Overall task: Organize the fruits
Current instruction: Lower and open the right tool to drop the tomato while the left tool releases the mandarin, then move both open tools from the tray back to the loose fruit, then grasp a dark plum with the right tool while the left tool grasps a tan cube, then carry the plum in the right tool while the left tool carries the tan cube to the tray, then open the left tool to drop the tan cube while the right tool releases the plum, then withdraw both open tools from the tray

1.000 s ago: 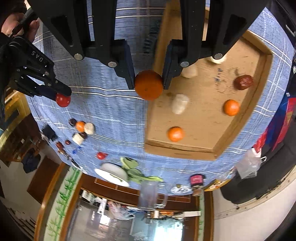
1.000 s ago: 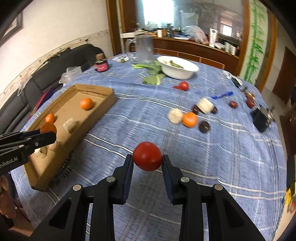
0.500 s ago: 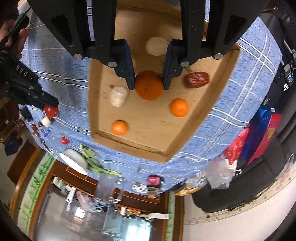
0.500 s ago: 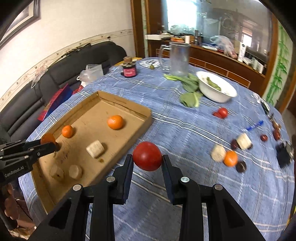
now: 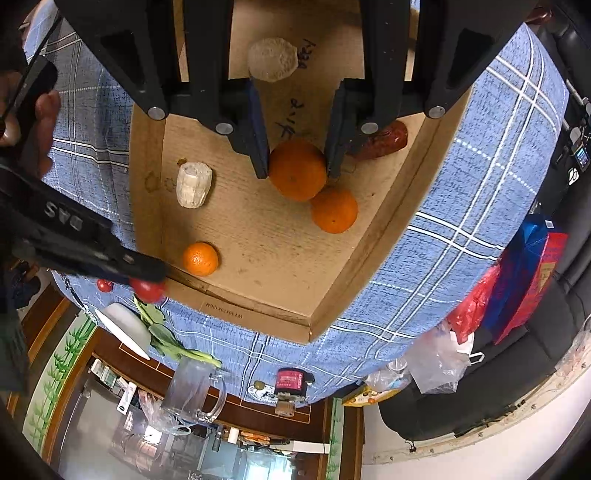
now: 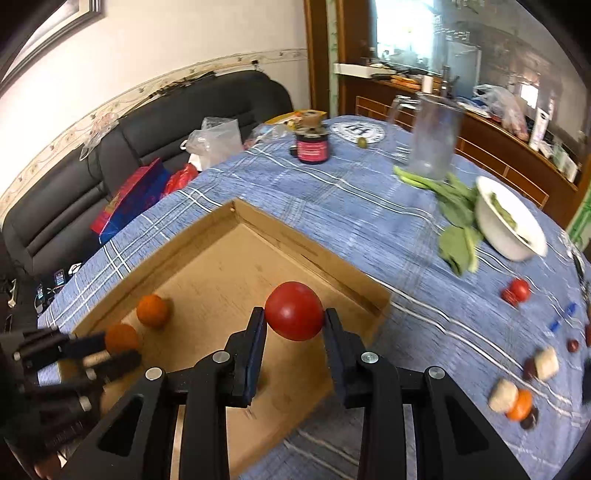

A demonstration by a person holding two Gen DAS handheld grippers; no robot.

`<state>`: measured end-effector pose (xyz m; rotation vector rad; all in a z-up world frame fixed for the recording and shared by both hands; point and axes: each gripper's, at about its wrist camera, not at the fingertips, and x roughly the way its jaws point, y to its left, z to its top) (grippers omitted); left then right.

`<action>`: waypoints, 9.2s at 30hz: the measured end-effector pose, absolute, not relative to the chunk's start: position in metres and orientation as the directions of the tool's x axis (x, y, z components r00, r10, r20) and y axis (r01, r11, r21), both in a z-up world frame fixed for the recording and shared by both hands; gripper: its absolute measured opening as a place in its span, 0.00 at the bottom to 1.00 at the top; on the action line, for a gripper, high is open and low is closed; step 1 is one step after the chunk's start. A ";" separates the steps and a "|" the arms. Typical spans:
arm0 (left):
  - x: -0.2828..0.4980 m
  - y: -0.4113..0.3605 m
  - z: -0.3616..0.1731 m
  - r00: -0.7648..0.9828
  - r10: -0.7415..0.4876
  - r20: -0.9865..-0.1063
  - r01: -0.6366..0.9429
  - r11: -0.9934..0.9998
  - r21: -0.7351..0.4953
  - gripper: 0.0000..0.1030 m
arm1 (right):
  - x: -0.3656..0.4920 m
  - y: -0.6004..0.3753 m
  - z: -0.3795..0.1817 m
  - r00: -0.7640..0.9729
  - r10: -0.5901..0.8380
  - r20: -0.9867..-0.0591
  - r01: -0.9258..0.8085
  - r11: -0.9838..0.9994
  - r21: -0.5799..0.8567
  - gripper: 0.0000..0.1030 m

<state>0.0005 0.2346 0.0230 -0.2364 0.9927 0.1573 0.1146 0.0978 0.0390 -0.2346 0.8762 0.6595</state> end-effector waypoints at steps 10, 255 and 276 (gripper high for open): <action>0.016 0.241 0.007 0.503 -0.011 -0.864 -0.237 0.960 -0.151 0.28 | 0.144 0.156 0.015 0.382 0.452 -0.806 -0.686 0.723 0.081 0.33; -0.065 0.259 0.006 0.483 0.092 -0.871 -0.411 0.902 -0.132 0.41 | 0.109 0.167 -0.013 0.319 0.361 -0.876 -0.726 0.687 0.018 0.36; -0.078 0.213 0.056 0.593 0.196 -0.781 -0.376 0.925 -0.053 0.66 | 0.045 0.071 0.040 0.427 0.379 -0.821 -0.625 0.780 0.035 0.54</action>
